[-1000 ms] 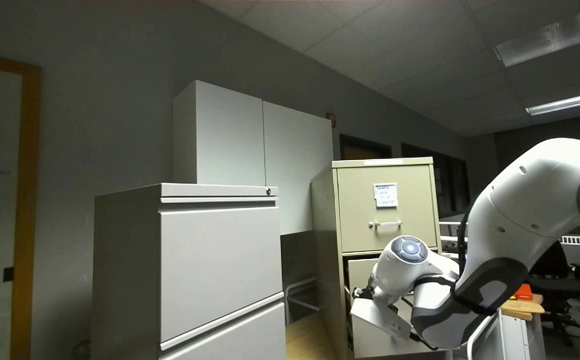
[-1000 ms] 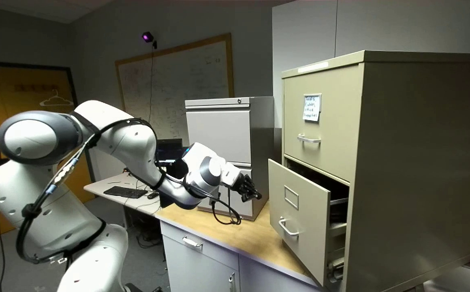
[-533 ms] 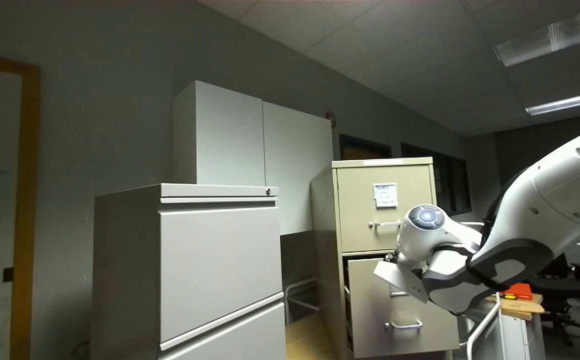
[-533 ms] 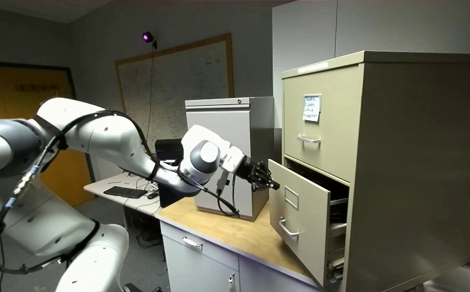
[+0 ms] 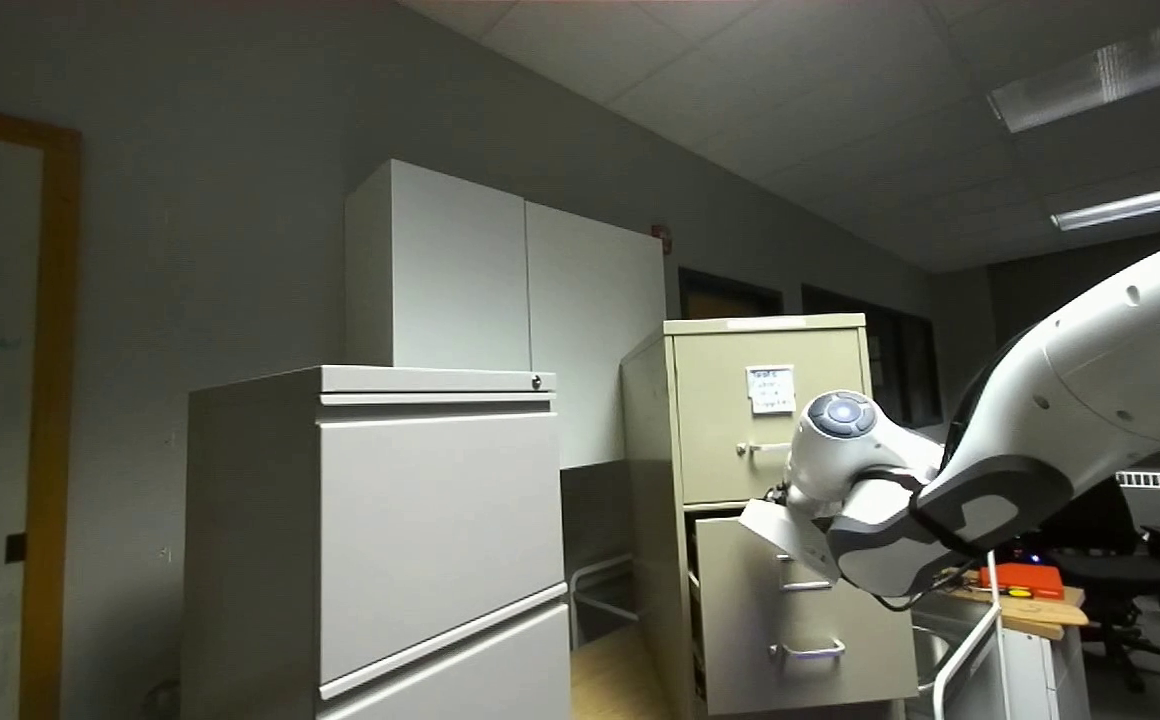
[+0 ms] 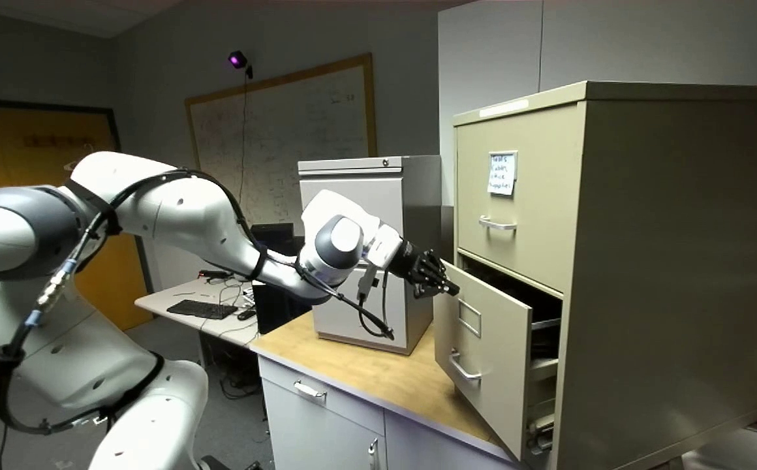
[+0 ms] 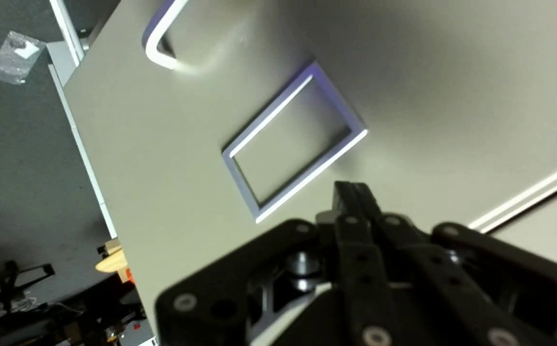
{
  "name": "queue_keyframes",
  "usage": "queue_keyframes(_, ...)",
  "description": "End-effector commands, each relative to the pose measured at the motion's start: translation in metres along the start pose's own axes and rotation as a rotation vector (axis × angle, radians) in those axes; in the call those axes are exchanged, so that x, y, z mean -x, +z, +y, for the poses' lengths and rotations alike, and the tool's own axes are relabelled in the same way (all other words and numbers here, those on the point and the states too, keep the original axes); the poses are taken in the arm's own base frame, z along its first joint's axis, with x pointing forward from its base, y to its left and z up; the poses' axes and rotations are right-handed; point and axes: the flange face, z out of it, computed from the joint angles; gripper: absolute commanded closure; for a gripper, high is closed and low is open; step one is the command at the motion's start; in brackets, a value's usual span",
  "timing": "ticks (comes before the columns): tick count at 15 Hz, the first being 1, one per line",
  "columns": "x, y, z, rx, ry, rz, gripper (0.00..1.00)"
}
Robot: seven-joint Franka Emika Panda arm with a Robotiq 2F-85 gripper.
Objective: Close the bottom drawer of the beige file cabinet
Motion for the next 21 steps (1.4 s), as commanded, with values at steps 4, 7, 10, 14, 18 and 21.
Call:
queue_keyframes(4, 0.037, 0.008, -0.029, 0.025, -0.032, -0.089, 1.00)
queue_keyframes(7, 0.026, 0.011, -0.036, 0.037, -0.049, 0.010, 1.00)
queue_keyframes(10, 0.020, 0.018, -0.049, 0.027, -0.058, 0.060, 1.00)
queue_keyframes(14, 0.043, 0.024, -0.067, 0.028, -0.089, 0.068, 1.00)
queue_keyframes(18, 0.073, 0.022, -0.093, 0.008, -0.147, 0.085, 1.00)
queue_keyframes(21, 0.093, 0.025, -0.113, 0.006, -0.194, 0.132, 1.00)
